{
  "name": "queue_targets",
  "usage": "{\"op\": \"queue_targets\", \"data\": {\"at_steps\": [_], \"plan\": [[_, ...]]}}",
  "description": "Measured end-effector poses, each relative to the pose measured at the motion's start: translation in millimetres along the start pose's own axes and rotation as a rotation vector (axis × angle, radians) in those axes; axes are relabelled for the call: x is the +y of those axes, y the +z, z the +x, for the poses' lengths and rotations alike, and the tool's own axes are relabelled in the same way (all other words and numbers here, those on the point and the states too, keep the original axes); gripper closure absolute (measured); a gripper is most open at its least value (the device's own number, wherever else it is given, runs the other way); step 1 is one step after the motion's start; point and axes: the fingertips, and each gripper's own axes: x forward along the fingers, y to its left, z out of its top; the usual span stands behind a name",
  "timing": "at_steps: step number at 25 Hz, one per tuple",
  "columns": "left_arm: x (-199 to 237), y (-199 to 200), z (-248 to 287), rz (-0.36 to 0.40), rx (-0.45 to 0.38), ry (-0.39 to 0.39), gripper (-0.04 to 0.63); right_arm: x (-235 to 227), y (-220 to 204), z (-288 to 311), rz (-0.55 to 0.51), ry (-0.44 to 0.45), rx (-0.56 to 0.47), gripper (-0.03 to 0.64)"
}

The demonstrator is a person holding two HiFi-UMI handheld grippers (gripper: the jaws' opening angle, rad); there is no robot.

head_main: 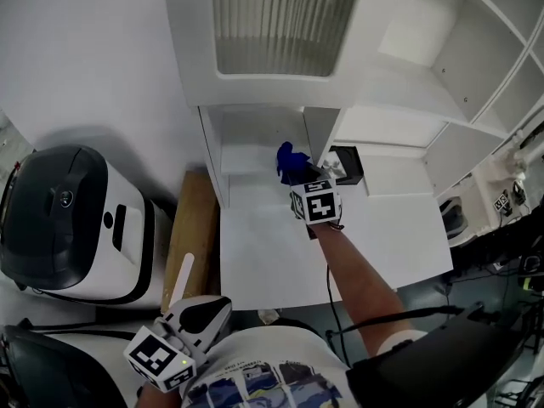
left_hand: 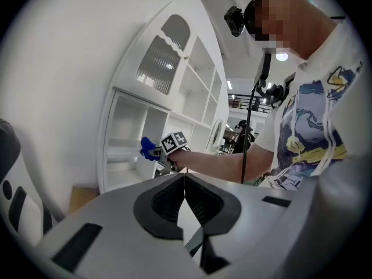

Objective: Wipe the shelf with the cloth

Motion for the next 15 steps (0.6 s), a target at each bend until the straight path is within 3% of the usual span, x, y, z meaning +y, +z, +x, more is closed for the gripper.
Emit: {"op": "queue_targets", "data": {"at_steps": [8, 15], "plan": [[-14, 6, 43, 0.011, 0.036, -0.043, 0.583, -22, -24, -22, -0.004, 0.023, -0.005, 0.495], [-25, 6, 76, -0.016, 0.062, -0.029, 0.583, -32, -47, -37, 0.011, 0.078, -0.007, 0.495]]}}
